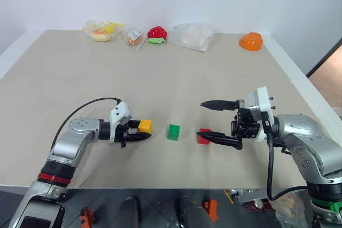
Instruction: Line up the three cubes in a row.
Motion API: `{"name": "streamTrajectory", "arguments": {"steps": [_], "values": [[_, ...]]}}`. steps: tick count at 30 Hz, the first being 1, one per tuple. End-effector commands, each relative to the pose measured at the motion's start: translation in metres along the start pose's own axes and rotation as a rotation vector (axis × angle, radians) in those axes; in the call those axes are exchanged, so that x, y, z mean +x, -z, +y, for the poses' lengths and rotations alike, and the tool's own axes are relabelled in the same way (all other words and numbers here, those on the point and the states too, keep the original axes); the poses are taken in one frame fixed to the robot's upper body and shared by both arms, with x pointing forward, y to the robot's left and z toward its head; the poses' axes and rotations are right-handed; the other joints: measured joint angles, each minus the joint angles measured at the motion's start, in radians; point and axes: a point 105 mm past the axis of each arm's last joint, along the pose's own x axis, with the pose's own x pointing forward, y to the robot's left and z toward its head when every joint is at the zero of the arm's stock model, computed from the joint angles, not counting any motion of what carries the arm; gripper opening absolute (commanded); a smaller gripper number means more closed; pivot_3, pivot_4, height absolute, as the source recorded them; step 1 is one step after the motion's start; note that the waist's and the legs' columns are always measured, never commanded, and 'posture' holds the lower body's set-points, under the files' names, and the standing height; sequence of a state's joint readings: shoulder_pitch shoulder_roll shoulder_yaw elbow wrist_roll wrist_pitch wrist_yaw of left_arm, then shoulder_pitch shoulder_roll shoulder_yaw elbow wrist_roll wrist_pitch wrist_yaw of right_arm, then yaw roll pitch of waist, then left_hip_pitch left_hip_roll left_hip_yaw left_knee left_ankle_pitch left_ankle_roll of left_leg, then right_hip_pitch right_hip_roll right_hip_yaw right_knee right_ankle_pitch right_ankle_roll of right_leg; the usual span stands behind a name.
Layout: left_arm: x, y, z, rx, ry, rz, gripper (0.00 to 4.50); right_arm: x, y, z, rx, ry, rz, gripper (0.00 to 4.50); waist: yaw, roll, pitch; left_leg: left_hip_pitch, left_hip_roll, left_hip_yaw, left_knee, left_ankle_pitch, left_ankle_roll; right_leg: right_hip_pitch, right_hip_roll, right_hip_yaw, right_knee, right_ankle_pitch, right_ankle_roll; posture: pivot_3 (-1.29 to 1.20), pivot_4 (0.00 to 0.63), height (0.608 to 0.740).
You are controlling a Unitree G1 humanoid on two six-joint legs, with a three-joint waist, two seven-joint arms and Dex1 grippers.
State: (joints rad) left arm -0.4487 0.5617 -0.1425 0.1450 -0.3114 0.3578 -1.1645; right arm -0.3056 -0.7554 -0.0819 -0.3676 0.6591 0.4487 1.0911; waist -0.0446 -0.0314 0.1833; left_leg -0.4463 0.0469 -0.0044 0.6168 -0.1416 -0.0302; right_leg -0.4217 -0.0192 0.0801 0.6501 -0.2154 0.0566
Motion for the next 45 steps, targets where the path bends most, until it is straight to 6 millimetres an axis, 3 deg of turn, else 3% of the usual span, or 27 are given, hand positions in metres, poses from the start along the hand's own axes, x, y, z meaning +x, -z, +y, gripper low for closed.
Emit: {"name": "streamTrajectory", "arguments": {"steps": [1, 8, 9, 12, 19, 30, 36, 45], "values": [[-0.002, -0.008, 0.001, 0.039, -0.008, -0.002, 1.88, -0.003, -0.008, 0.000, -0.047, 0.006, -0.009, 4.50, 0.000, 0.000, 0.000, 0.000, 0.000, 0.000, 0.000, 0.000, 0.000, 0.000, 0.000, 0.000, 0.000, 0.000, 0.000, 0.00, 0.150, 0.740], [0.001, 0.001, 0.005, 0.023, -0.040, 0.027, 1.88, -0.002, -0.009, -0.001, -0.053, 0.007, -0.010, 4.50, 0.000, 0.000, 0.000, 0.000, 0.000, 0.000, 0.000, 0.000, 0.000, 0.000, 0.000, 0.000, 0.000, 0.000, 0.000, 0.00, 0.150, 0.740], [0.001, 0.001, 0.007, 0.025, -0.053, 0.024, 3.03, -0.003, -0.009, -0.001, -0.053, 0.007, -0.009, 4.50, 0.000, 0.000, 0.000, 0.000, 0.000, 0.000, 0.000, 0.000, 0.000, 0.000, 0.000, 0.000, 0.000, 0.000, 0.000, 0.00, 0.150, 0.740], [-0.003, -0.004, 0.009, 0.034, -0.065, -0.001, 3.82, -0.003, -0.009, -0.002, -0.054, 0.006, -0.007, 4.50, 0.000, 0.000, 0.000, 0.000, 0.000, 0.000, 0.001, 0.000, 0.000, 0.000, 0.000, 0.000, 0.000, 0.000, 0.000, 0.00, 0.150, 0.740], [-0.026, -0.014, 0.003, -0.023, -0.017, -0.038, 3.82, -0.004, -0.010, -0.002, -0.056, 0.000, -0.004, 4.50, -0.002, 0.000, 0.000, 0.001, 0.000, 0.000, 0.001, 0.000, 0.000, -0.001, 0.000, 0.000, 0.000, 0.002, -0.003, 0.00, 0.150, 0.740], [-0.091, -0.022, -0.027, -0.142, 0.081, 0.018, 3.82, -0.006, -0.017, -0.005, -0.067, -0.014, -0.014, 4.50, -0.001, 0.000, 0.000, 0.000, 0.001, 0.000, -0.004, -0.001, -0.001, -0.003, 0.000, -0.001, -0.001, -0.001, -0.003, 0.00, 0.150, 0.740], [-0.128, -0.022, -0.002, -0.162, -0.185, -0.056, 3.82, -0.002, -0.014, -0.010, -0.069, -0.023, -0.011, 4.50, -0.001, 0.000, 0.000, 0.001, 0.001, 0.001, -0.003, -0.001, -0.001, -0.003, -0.002, -0.002, -0.001, -0.001, -0.003, 0.00, 0.150, 0.740], [-0.138, -0.011, 0.006, -0.207, -0.462, -0.220, 3.82, -0.040, 0.011, -0.032, 0.013, 0.217, 0.031, 4.50, 0.004, -0.001, 0.000, 0.000, 0.001, 0.002, -0.005, -0.001, -0.002, -0.003, -0.004, -0.002, -0.003, -0.002, -0.002, 0.00, 0.150, 0.740]]}}
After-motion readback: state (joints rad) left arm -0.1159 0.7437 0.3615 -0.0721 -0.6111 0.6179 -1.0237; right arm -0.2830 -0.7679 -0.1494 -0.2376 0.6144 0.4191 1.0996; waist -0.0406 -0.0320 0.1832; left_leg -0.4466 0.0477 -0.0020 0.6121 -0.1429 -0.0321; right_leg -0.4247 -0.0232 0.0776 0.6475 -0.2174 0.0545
